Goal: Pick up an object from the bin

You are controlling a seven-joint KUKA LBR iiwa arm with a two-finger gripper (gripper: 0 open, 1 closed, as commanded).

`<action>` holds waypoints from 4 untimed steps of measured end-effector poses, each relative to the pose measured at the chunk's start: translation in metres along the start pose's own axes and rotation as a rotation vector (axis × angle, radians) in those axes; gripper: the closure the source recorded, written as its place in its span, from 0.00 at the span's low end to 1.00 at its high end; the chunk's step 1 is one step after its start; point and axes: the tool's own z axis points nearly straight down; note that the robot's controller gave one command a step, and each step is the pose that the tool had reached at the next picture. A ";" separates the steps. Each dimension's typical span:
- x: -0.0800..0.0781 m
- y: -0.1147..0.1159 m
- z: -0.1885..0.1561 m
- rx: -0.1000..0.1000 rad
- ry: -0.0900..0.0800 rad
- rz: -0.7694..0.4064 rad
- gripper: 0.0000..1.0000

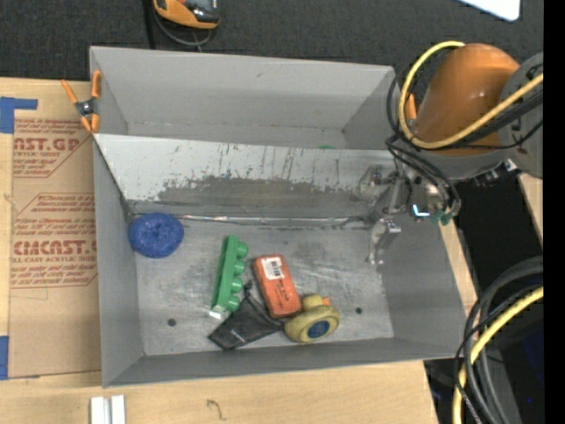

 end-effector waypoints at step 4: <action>0.053 0.059 0.110 0.002 -0.006 -0.346 0.00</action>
Offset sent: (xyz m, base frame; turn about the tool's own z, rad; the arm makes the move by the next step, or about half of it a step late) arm -0.1053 0.0173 -0.1112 -0.2717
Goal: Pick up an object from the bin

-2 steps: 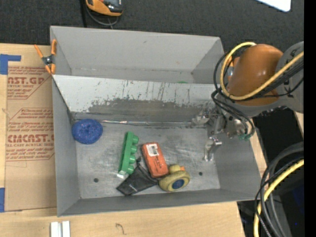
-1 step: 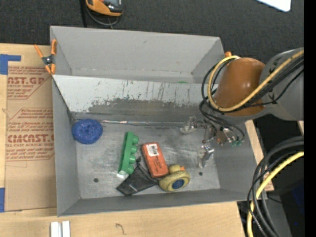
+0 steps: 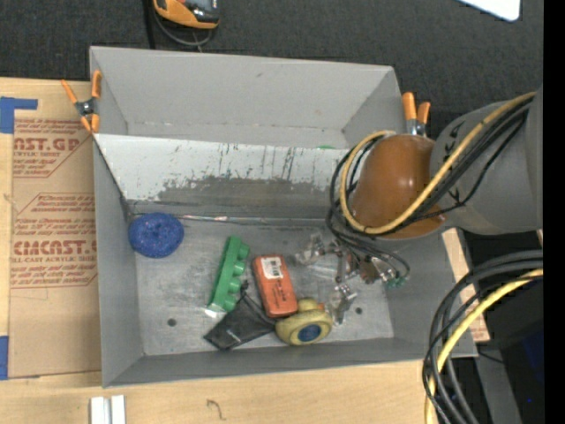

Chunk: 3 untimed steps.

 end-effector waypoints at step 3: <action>0.024 0.037 0.007 0.016 -0.034 -0.432 1.00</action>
Offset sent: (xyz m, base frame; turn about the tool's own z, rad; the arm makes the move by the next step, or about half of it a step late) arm -0.0443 0.0265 -0.0118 -0.4364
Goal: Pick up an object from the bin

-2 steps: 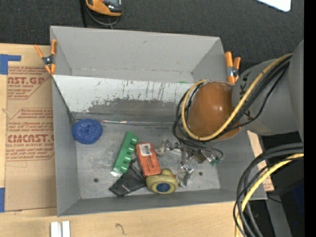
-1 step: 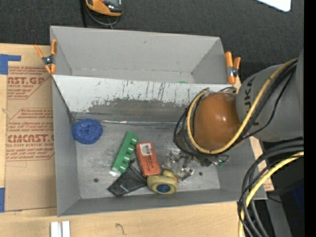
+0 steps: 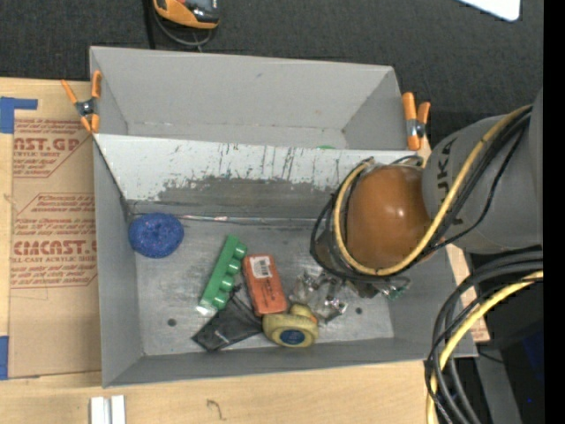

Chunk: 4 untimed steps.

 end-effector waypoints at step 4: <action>-0.033 0.007 -0.122 -0.024 0.026 -0.012 0.00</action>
Offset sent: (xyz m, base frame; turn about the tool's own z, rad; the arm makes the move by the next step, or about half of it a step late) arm 0.0000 0.0000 0.0000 0.0000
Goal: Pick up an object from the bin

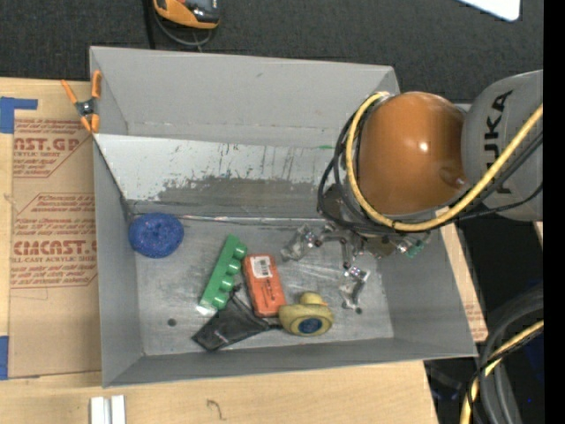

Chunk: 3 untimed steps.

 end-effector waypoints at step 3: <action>0.022 0.009 0.122 0.018 0.001 -0.550 1.00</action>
Offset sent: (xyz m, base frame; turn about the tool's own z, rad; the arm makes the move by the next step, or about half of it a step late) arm -0.0305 -0.0509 -0.1200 -0.1193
